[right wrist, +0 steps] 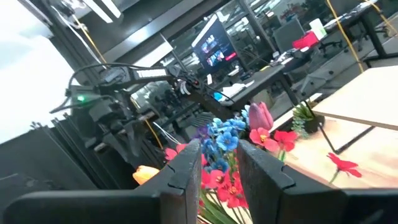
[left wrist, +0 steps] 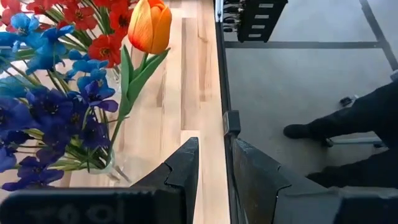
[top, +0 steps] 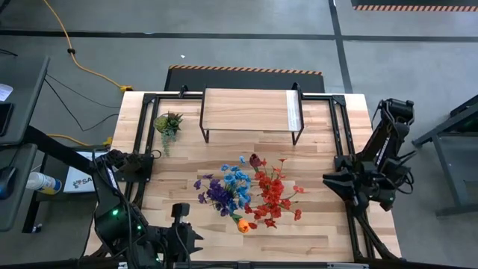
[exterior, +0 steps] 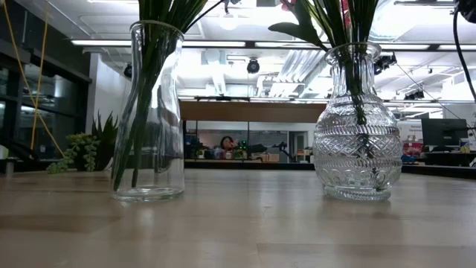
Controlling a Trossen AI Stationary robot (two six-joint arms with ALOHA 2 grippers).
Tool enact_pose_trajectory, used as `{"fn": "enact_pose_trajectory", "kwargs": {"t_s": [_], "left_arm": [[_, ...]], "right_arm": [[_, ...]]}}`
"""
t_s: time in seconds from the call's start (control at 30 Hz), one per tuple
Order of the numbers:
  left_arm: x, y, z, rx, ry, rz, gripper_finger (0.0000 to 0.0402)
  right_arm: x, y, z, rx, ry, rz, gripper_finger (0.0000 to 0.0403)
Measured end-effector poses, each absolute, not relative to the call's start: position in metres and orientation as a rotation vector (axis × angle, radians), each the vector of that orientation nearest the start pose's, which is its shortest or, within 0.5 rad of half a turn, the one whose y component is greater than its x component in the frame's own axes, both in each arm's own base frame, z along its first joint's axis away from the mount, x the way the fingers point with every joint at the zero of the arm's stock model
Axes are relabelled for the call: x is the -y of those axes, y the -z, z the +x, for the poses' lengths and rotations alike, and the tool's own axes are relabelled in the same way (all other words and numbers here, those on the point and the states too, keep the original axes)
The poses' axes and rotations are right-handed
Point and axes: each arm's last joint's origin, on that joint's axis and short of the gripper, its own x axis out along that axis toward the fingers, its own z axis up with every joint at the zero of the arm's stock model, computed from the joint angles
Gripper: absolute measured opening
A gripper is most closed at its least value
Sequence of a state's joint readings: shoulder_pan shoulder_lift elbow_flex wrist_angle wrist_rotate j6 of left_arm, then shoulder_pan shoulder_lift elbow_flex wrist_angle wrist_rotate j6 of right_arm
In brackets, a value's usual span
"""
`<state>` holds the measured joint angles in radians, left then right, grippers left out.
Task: Pick and place flowers into a vace then onto a shelf
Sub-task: Put the left transparent flower vase with the flowers on the shelf
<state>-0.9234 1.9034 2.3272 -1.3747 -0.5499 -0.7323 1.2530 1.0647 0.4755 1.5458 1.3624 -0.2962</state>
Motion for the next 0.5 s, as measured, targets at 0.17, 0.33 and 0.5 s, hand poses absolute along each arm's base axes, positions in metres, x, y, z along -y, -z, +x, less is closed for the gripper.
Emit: {"fn": "enact_pose_trajectory", "kwargs": {"t_s": [0.17,0.33,0.5], "left_arm": [[0.2773,-0.4310,0.2259,-0.846,0.095,-0.120,0.0134],[0.2789,-0.4303,0.2246,-0.899,0.103,-0.224,0.0134],[0.2841,-0.4307,0.2193,-0.897,0.094,-0.277,0.0134]], "right_arm": [[-0.1548,-0.3096,0.0804,0.254,0.095,0.620,0.0094],[-0.1557,-0.3108,0.0803,0.284,0.055,0.591,0.0094],[-0.1564,-0.3116,0.0801,0.305,0.028,0.568,0.0094]]}}
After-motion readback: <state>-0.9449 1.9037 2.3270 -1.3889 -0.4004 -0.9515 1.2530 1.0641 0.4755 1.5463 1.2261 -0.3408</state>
